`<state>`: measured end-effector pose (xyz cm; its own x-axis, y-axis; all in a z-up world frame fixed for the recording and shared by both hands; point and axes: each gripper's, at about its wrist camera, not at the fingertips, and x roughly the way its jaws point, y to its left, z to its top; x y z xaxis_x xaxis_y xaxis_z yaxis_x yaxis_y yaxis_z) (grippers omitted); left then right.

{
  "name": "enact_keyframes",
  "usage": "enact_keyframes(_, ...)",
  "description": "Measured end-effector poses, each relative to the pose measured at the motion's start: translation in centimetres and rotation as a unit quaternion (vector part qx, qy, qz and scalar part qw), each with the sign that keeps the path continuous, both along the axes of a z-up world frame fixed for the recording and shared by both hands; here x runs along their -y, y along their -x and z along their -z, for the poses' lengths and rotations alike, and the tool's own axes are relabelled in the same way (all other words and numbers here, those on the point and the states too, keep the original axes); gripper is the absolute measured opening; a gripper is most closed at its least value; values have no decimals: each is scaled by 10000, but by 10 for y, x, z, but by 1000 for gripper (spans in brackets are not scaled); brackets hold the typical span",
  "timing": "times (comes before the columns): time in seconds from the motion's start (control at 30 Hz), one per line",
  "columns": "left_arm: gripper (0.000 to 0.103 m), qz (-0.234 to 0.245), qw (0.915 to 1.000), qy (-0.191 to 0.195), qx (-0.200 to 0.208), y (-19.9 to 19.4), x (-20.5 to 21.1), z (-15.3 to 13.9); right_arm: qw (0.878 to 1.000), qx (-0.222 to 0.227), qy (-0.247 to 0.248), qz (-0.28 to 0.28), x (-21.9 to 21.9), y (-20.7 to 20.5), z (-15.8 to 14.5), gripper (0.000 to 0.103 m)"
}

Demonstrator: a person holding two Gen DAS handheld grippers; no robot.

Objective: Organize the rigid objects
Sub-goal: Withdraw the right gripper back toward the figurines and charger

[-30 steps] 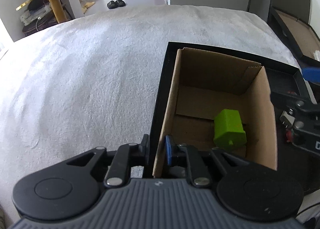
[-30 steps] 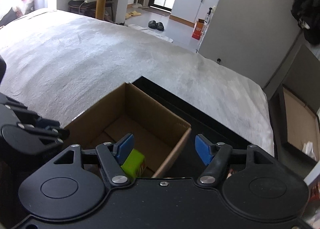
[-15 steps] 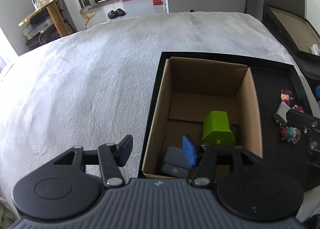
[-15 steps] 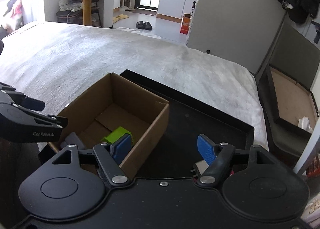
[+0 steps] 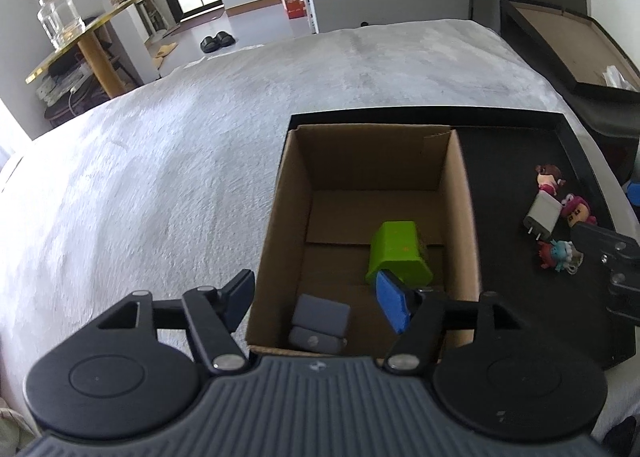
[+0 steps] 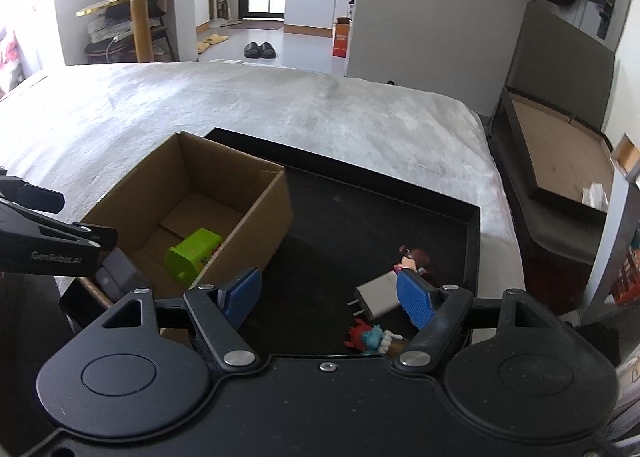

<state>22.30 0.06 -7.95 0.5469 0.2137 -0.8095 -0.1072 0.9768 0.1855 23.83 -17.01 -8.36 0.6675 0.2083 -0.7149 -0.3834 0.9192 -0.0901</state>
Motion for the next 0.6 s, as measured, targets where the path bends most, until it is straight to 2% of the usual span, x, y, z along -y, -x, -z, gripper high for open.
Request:
enact_keyframes(0.47,67,289,9988,-375,-79,-20,30,5,9963,-508,-437,538,36,-23,41,74)
enact_keyframes(0.6,67,357,9982,-469,-100,-27,37,9,9944,-618,-556,647,41,-30,52,78)
